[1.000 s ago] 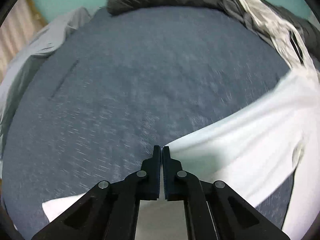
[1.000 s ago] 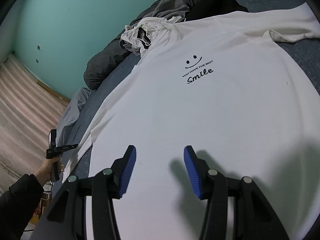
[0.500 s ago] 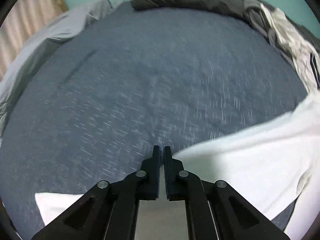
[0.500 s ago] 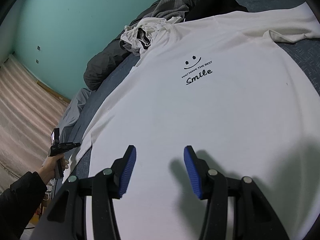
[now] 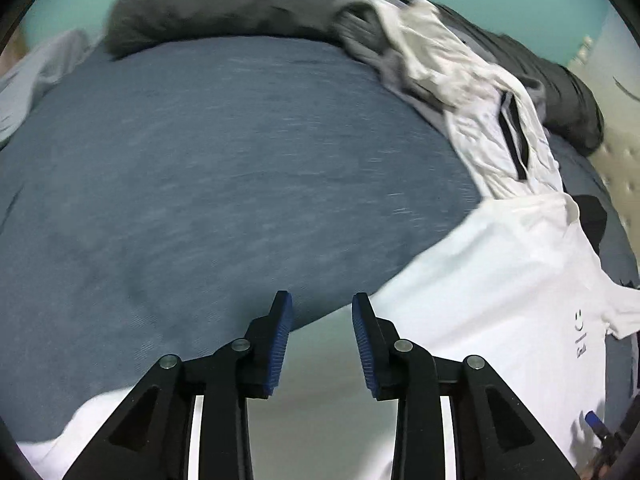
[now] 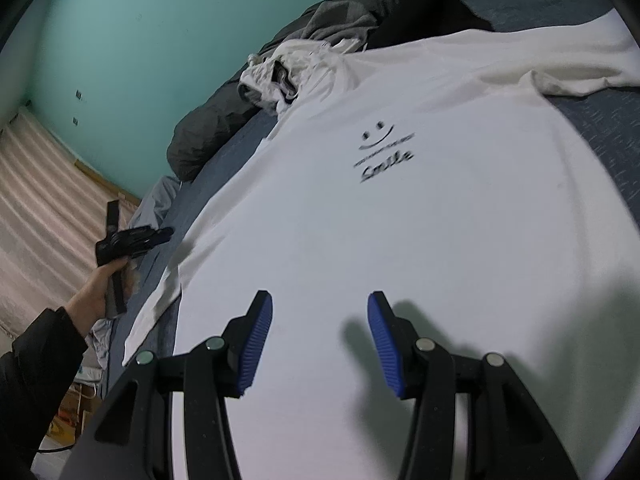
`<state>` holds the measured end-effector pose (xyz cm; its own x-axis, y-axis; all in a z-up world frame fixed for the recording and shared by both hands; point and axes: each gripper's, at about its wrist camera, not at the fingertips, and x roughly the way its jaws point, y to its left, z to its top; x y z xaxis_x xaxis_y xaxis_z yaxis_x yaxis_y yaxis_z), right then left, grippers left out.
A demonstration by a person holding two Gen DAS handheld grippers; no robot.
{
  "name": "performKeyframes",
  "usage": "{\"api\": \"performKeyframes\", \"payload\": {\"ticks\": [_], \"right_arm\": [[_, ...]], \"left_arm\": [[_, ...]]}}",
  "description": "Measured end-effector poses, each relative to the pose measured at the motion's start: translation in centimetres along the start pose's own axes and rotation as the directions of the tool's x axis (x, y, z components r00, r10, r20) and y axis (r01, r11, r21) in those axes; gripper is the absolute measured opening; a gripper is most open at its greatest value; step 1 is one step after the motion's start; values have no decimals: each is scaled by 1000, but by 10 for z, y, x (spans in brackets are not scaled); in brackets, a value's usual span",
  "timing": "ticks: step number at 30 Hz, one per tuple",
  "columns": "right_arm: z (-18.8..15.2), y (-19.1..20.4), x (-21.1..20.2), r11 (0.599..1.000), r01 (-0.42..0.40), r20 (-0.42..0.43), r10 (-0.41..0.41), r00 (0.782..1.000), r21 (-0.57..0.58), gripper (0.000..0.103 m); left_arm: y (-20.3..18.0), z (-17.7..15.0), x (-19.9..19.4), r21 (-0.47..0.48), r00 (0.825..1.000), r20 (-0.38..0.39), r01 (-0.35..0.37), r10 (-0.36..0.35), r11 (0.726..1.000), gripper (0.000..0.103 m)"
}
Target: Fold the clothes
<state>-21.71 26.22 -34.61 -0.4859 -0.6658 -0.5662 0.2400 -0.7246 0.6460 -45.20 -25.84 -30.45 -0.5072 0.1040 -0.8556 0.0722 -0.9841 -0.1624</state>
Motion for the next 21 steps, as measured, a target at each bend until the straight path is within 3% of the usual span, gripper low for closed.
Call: {"api": "performKeyframes", "payload": {"ticks": [7,11,12,13,15,21], "right_arm": [[14,-21,-14,1000,31,21,-31,999,0,50],[19,-36,-16,998,35,15,-36,999,42,50],[19,-37,-17,998,33,14,-34,999,46,50],[20,-38,-17,998,32,12,-32,999,47,50],[19,-39,-17,999,27,7,-28,1000,47,50],[17,-35,-15,999,16,-6,-16,1000,34,50]], "left_arm": [[-33,19,58,48,997,-73,18,-15,999,34],[-42,20,66,41,995,-96,15,-11,999,34],[-44,21,68,50,995,-96,16,-11,999,32],[-46,21,68,58,996,-93,22,-16,998,21],[-49,20,67,72,996,-89,27,-20,997,9],[-54,18,56,102,998,-62,21,-15,995,6]]}}
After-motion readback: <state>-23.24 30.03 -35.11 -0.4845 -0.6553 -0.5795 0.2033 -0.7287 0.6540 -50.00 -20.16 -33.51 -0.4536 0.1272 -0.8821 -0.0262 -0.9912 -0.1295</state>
